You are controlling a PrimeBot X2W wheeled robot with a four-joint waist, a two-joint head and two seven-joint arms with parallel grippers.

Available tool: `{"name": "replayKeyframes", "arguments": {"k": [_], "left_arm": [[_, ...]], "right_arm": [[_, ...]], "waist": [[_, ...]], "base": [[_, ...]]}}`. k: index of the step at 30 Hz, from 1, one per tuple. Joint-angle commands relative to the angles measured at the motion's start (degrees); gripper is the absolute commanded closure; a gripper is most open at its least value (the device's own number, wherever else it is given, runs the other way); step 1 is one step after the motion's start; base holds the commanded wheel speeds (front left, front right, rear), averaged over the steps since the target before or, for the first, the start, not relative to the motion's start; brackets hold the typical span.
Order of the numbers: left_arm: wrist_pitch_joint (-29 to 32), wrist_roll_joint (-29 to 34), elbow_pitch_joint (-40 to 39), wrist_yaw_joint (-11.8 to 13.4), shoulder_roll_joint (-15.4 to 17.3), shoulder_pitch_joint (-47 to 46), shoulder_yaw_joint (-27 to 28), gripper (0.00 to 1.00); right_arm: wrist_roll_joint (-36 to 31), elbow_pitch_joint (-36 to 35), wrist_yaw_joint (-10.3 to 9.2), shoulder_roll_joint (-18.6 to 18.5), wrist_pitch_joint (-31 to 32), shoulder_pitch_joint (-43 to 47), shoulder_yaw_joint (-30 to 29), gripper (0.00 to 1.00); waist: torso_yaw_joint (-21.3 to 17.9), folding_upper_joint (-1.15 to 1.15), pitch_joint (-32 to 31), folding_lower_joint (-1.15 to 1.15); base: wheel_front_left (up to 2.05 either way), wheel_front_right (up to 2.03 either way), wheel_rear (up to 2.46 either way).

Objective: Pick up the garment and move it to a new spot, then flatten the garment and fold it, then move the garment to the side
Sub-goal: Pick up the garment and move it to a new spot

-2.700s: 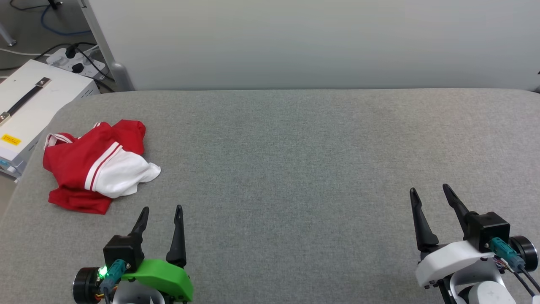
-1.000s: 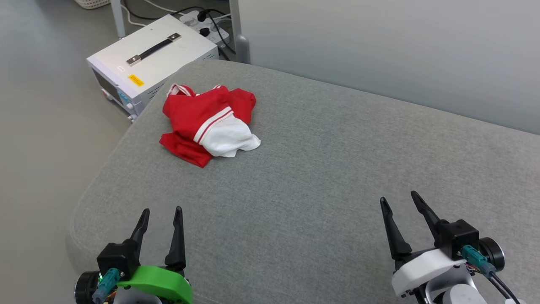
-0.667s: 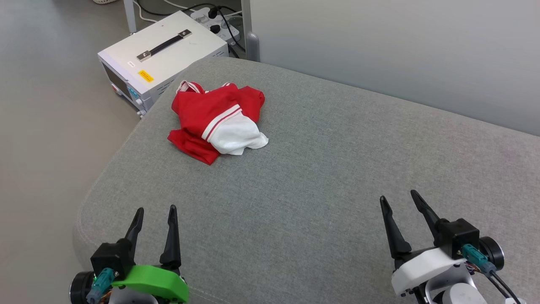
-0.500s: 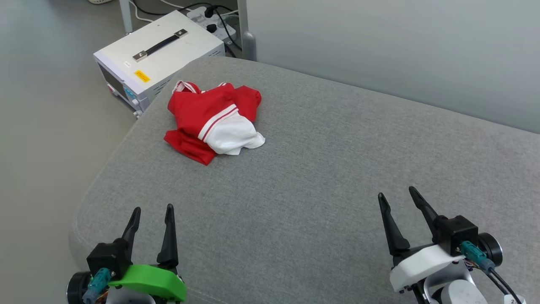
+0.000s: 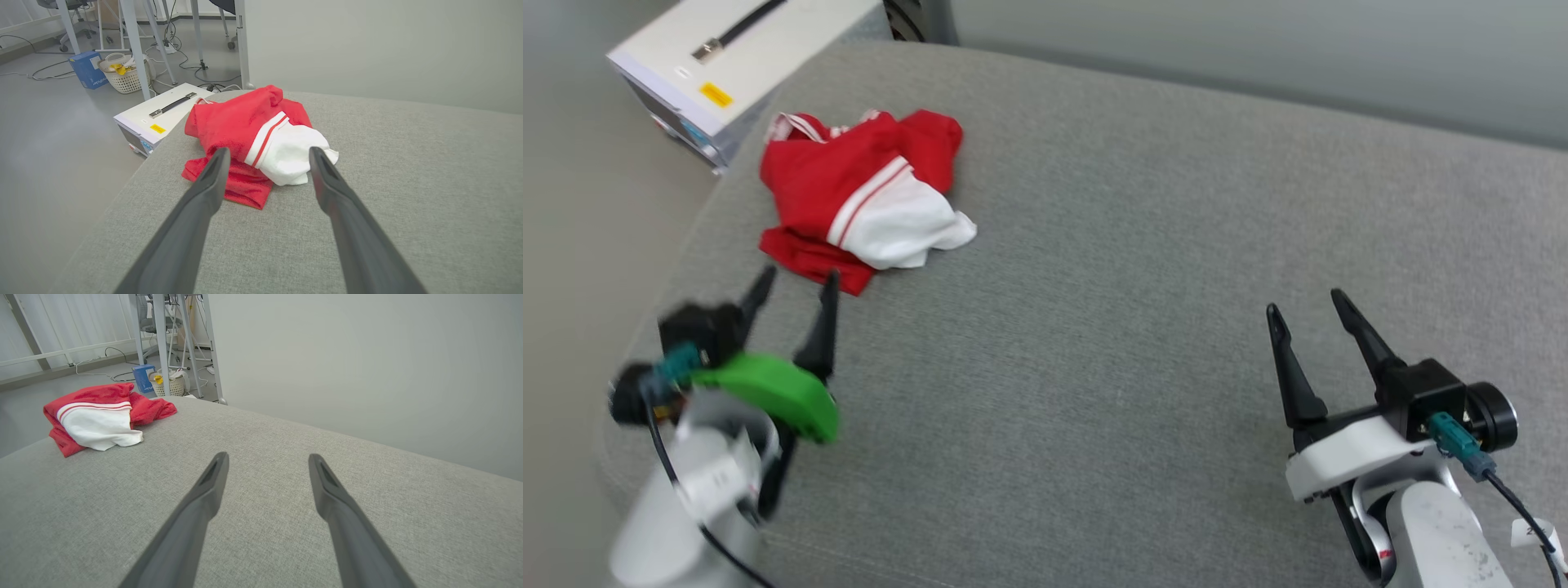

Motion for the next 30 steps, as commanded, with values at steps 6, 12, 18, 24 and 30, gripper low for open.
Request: {"name": "replayKeyframes", "arguments": {"k": [6,12,18,24,30], "left_arm": [[14.79,-11.4,3.46,-0.15,11.63,-14.85,-9.08,0.0],[30.87,-22.58,5.32,-0.15,20.86,-25.5,-15.77,0.0],[41.93,-30.18,8.59,-0.15,25.36,-30.9,-19.32,0.0],[45.1,-32.86,11.34,-0.15,26.77,-32.6,-21.72,0.0],[46.67,-35.13,13.31,-0.15,25.82,-32.05,-24.13,0.06]], "right_arm": [[-0.82,-1.29,-0.05,-0.15,-0.28,-3.88,0.06,0.0],[-0.96,-1.87,-0.05,-0.15,-0.28,-5.88,0.22,0.0],[-0.45,-2.53,-0.05,-0.15,-0.28,-7.5,0.63,0.0],[-0.45,-2.73,-0.05,-0.15,-0.28,-8.07,0.34,0.0],[-0.67,-2.66,-0.05,-0.15,-0.28,-8.17,0.17,0.0]], "waist": [[-7.94,0.64,11.77,0.0],[-10.57,0.64,16.42,0.0],[-12.56,0.64,19.57,0.0],[-13.42,0.64,21.49,0.0],[-13.17,0.64,21.87,0.0]], "base": [[0.0,0.0,0.0],[0.0,0.0,0.0],[0.0,0.0,0.0],[0.0,0.0,0.0],[0.0,0.0,0.0]]}}
